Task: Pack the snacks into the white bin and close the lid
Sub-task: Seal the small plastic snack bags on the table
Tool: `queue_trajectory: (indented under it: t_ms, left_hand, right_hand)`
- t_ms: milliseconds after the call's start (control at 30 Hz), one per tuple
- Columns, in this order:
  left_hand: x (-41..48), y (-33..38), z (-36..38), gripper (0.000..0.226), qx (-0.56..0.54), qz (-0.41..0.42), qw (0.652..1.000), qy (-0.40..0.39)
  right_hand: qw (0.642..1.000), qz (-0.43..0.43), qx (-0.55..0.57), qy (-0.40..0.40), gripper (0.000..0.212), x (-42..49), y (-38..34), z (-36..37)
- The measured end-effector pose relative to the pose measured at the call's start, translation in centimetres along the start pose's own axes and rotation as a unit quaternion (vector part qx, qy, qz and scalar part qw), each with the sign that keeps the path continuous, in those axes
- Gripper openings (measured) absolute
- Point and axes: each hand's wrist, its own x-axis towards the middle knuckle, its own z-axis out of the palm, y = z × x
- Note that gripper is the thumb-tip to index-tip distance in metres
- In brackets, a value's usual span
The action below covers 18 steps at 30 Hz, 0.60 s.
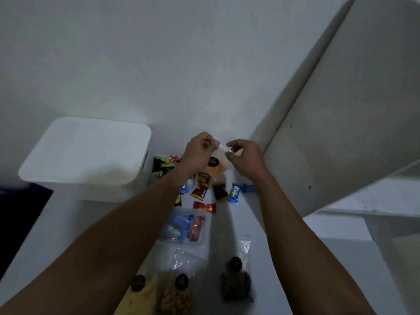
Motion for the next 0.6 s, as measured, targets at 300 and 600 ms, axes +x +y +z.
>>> queue_trajectory:
  t_ms: [300, 600]
  left_hand:
    - [-5.6, 3.4, -8.7, 0.006, -0.035, 0.057, 0.998, 0.011]
    - [-10.1, 5.8, -16.1, 0.017, -0.068, 0.075, 0.995, -0.004]
  right_hand:
    - [0.995, -0.038, 0.087, -0.005, 0.016, -4.9, -9.0, 0.1]
    - [0.994, -0.075, 0.071, 0.045, 0.018, -7.8, -16.6, 2.7]
